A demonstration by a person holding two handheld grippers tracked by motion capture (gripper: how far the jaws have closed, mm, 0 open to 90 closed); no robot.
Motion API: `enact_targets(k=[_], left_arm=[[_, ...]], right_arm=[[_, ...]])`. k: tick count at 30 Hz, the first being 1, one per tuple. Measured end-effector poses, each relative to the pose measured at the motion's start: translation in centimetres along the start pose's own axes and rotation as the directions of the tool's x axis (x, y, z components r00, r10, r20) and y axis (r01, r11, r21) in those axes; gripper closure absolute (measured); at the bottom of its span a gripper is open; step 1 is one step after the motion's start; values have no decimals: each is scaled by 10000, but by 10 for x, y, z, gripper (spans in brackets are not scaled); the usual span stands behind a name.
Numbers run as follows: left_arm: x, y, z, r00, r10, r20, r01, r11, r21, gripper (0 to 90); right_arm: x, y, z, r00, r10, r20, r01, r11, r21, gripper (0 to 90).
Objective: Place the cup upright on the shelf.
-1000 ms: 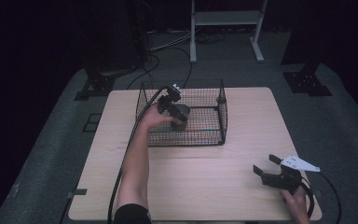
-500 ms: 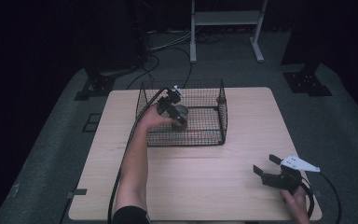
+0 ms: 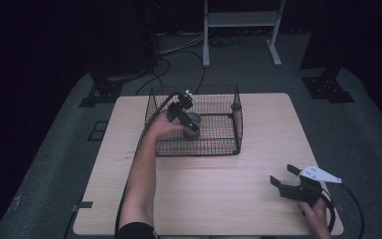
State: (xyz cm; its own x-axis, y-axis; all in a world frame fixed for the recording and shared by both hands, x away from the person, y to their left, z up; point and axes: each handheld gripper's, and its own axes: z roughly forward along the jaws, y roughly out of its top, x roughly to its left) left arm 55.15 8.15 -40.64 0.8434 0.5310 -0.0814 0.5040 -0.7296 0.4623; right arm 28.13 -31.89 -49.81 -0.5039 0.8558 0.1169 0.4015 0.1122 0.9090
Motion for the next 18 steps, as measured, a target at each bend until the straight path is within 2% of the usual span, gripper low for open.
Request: enact_targets(k=[6,12,18], left_arm=[[0,0,-3,10000,50,-1,-50,9999,-153,72],[-1,-1,-11,9997,18,-251,-24,9997,-262,72],[-5,2,-19,9990,20,-443,-47,9981,-610,70]], right_arm=[[-1,0,0,10000,35,12,-35,10000,-21,136],[0,0,0,10000,-36,33,35,10000,15,136],[1,0,0,10000,-49,77,48,10000,75,136]])
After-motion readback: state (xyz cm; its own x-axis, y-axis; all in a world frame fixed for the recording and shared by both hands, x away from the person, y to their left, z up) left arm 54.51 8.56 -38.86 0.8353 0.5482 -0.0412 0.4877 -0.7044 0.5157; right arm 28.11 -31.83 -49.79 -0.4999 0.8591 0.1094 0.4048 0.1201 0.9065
